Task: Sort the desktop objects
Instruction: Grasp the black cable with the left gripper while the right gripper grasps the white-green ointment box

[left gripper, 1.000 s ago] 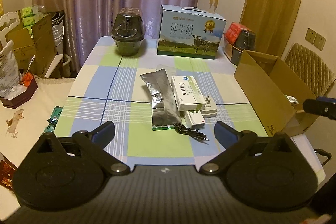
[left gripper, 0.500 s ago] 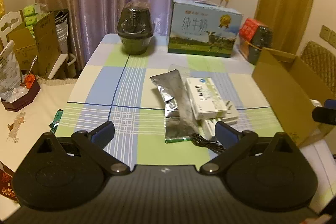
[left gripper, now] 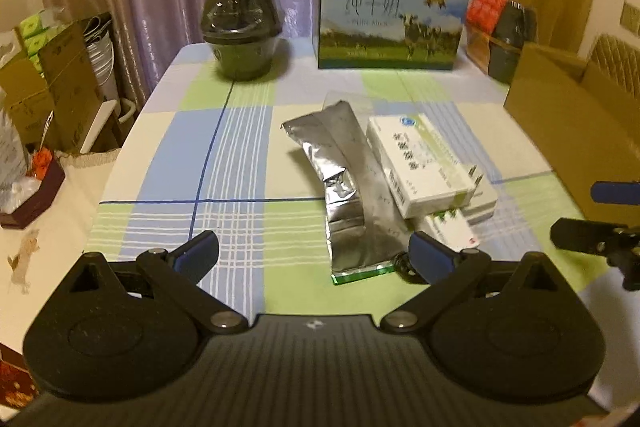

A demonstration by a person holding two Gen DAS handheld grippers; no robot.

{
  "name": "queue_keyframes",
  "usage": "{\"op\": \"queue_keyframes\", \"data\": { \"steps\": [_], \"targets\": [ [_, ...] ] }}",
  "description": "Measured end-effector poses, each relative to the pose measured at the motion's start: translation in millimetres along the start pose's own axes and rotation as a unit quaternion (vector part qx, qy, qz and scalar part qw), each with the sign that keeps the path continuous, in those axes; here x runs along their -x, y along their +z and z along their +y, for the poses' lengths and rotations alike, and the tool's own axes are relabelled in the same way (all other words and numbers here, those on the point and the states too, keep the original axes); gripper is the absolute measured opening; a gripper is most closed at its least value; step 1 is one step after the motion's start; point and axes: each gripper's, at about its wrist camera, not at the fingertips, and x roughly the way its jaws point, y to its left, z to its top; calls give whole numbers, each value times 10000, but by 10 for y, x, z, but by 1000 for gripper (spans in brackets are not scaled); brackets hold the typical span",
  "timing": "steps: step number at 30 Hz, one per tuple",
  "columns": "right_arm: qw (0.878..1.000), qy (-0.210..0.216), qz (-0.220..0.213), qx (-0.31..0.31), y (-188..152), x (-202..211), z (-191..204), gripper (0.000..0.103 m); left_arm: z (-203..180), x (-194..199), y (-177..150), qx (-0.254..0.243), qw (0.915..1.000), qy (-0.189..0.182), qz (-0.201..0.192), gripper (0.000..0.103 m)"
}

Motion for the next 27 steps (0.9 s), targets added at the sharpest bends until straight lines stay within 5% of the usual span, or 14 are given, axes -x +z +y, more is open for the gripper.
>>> {"op": "queue_keyframes", "data": {
  "steps": [12, 27],
  "targets": [
    [9996, -140, 199, -159, -240, -226, -273, 101, -259, -294, -159, -248, 9971, -532, 477, 97],
    [9995, -92, 315, 41, -510, -117, -582, 101, -790, -600, -234, 155, 9932, -849, 783, 83]
  ]
}}
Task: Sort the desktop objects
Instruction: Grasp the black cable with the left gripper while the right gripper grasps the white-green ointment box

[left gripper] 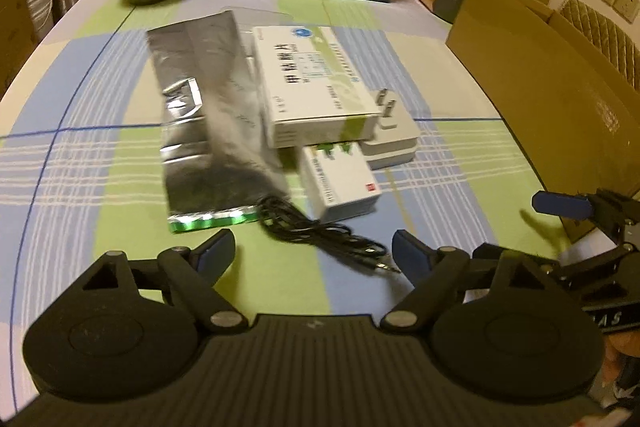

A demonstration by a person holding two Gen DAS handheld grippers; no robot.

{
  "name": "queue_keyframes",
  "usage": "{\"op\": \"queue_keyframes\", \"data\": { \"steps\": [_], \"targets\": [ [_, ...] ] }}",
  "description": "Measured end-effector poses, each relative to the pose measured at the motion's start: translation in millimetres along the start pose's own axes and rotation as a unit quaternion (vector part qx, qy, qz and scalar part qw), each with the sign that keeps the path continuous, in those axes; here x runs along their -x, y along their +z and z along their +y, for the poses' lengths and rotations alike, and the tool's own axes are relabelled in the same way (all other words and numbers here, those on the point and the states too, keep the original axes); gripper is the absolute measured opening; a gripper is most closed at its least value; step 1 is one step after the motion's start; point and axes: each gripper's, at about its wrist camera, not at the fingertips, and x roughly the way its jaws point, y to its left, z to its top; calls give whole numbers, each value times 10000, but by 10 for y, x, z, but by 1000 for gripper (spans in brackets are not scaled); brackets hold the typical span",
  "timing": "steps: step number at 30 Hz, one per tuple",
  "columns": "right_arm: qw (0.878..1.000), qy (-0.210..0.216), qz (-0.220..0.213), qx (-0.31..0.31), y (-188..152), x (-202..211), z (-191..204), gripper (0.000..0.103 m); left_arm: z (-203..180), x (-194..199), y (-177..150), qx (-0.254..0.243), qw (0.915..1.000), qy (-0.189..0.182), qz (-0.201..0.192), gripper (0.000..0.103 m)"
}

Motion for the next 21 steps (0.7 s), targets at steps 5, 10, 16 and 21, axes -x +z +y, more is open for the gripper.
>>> {"op": "queue_keyframes", "data": {
  "steps": [5, 10, 16, 21],
  "targets": [
    [10000, -24, 11, 0, -30, -2, -60, 101, -110, -163, 24, -145, 9997, 110, 145, 64],
    [10000, -10, 6, 71, -61, -3, -43, 101, -45, -94, -11, -413, 9986, 219, 229, 34],
    [9998, 143, -79, 109, 5, -61, 87, 101, 166, 58, -109, -439, 9980, 375, 265, 23],
    [9993, 240, -106, 262, 107, -221, 317, 89, 319, 189, -183, -448, 9974, 501, 274, 23]
  ]
}}
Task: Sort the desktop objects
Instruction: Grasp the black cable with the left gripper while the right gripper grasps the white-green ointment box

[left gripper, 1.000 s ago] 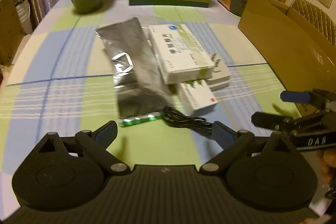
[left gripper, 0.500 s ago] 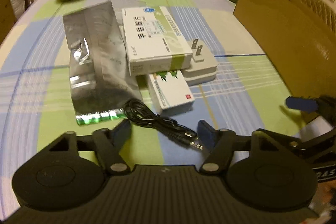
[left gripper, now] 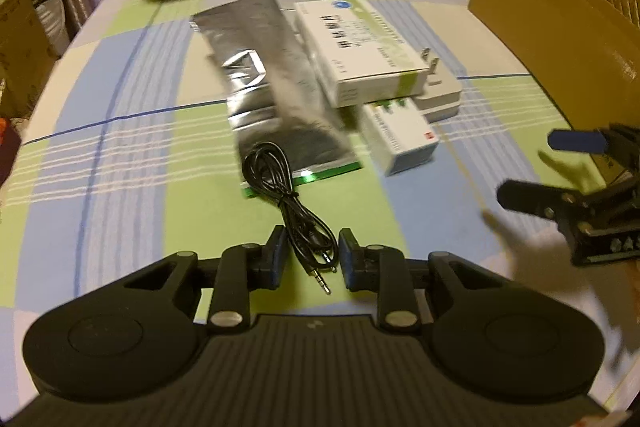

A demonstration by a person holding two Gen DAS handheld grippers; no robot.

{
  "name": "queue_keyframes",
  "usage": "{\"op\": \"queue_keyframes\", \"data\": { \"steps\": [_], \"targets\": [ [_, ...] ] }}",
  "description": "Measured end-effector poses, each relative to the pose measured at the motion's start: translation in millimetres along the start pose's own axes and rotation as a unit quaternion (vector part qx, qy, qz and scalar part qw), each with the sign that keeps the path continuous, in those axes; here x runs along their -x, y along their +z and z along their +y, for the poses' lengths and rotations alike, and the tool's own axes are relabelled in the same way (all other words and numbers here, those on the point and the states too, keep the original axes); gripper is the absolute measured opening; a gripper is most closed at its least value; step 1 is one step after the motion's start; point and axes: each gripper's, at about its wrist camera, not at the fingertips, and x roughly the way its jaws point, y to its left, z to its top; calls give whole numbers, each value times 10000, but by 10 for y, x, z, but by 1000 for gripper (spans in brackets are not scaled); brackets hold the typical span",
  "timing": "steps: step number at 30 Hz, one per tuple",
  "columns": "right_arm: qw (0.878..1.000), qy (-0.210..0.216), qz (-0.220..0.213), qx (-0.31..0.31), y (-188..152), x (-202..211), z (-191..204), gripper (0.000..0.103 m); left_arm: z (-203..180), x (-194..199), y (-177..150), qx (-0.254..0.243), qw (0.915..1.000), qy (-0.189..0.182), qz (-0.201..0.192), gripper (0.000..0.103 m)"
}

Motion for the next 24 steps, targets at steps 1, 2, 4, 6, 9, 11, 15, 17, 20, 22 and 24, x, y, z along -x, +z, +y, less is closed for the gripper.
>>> {"op": "queue_keyframes", "data": {
  "steps": [1, 2, 4, 6, 9, 11, 15, 17, 20, 22, 24],
  "targets": [
    [10000, 89, 25, -35, 33, -63, 45, 87, 34, 22, -21, -2, 10000, 35, -8, 23],
    [9999, 137, 32, -57, 61, -117, 87, 85, 70, 38, -38, 24, 10000, 43, -11, 23],
    [9999, 148, 11, 28, 112, -229, 192, 81, 135, 55, -69, 87, 10000, 22, 13, 23],
    [9998, 97, 3, 145, 155, -325, 287, 75, 188, 77, -101, 126, 9999, -8, 4, 22],
    [9997, 83, 29, 210, 200, -474, 375, 68, 263, 96, -132, 247, 9997, -78, -15, 23],
    [9995, 29, 50, 298, 221, -546, 422, 64, 279, 100, -142, 277, 9995, -119, -41, 24],
    [9992, -42, 71, 395, 236, -617, 473, 48, 291, 83, -123, 374, 9993, -56, -66, 24],
    [9989, -58, 123, 459, 227, -625, 478, 39, 296, 73, -113, 429, 9990, -37, -80, 26],
    [9984, -155, 185, 510, 178, -542, 475, 37, 313, 70, -105, 528, 9986, -50, -81, 26],
    [9983, -143, 269, 499, 120, -437, 465, 37, 303, 73, -110, 505, 9987, -33, -67, 25],
    [9982, -81, 372, 453, 38, -299, 447, 36, 277, 90, -128, 481, 9988, 38, -47, 23]
  ]
}}
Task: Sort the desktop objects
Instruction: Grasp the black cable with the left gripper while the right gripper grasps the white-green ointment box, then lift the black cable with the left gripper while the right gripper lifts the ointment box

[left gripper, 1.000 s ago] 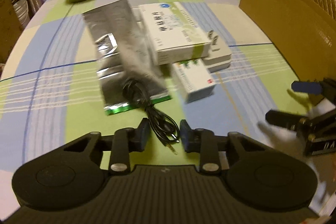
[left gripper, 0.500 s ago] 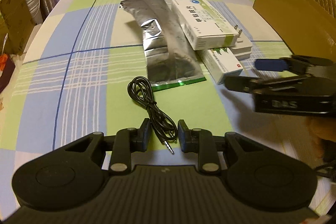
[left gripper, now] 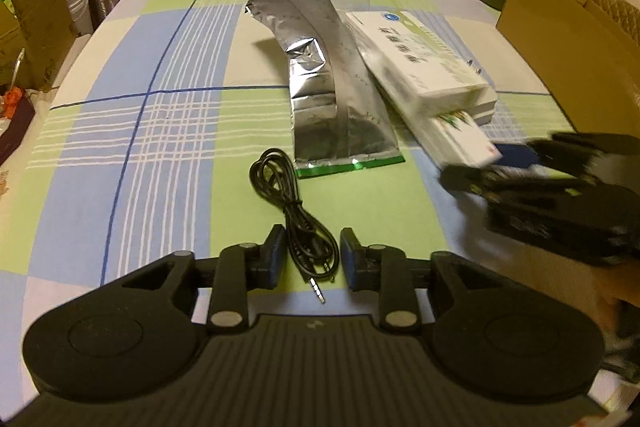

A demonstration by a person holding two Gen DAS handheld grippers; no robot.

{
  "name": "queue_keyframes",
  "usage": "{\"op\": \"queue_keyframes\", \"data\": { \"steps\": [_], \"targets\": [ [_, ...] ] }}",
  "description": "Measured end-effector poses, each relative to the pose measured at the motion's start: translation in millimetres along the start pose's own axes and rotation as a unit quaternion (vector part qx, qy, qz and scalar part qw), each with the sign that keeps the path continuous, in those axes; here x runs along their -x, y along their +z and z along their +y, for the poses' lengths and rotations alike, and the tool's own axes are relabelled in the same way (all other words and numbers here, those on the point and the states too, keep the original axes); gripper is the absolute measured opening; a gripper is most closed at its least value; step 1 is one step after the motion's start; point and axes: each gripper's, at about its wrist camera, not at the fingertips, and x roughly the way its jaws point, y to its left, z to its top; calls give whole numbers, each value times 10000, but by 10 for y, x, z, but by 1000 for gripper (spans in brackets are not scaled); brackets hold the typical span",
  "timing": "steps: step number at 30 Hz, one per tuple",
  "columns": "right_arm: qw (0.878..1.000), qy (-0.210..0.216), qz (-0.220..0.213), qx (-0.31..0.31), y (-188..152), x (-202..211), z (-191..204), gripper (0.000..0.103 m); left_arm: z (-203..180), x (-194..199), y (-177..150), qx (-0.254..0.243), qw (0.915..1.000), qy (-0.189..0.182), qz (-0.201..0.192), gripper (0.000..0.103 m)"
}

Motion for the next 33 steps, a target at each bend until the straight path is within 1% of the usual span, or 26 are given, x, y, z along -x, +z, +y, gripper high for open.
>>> {"op": "queue_keyframes", "data": {
  "steps": [3, 6, 12, 15, 17, 19, 21, 22, 25, 27, 30, 33],
  "targets": [
    [9999, 24, 111, 67, -184, 238, 15, 36, -66, 60, -65, -23, 10000, -58, 59, 22],
    [9998, 15, 219, -10, -385, 483, 2, 36, -167, 142, -149, -111, 9997, -191, 116, 22],
    [9990, -238, 272, -252, -804, 955, -48, 36, -496, 387, -448, -197, 9975, -658, 174, 22],
    [9985, -321, 266, -367, -947, 1100, -54, 37, -662, 482, -595, -320, 9967, -733, 161, 22],
    [9984, -387, 221, -344, -984, 1167, -44, 38, -729, 519, -681, -394, 9966, -712, 133, 22],
    [9983, -383, 186, -385, -974, 1208, -55, 44, -762, 548, -711, -512, 9966, -645, 99, 22],
    [9980, -415, 99, -469, -961, 1237, -67, 60, -742, 562, -720, -410, 9972, -615, 73, 23],
    [9978, -427, 28, -509, -964, 1250, -76, 62, -726, 559, -714, -324, 9975, -623, 58, 23],
    [9978, -461, -99, -463, -968, 1246, -64, 64, -683, 554, -711, -70, 9983, -571, -64, 28],
    [9980, -459, -123, -420, -976, 1235, -55, 64, -646, 532, -693, 117, 9983, -567, -112, 32],
    [9980, -429, -149, -451, -980, 1208, -55, 65, -594, 491, -651, 328, 9975, -596, -169, 33],
    [9980, -402, -237, -427, -965, 1190, -53, 65, -593, 472, -634, 320, 9978, -528, -220, 33]
  ]
}}
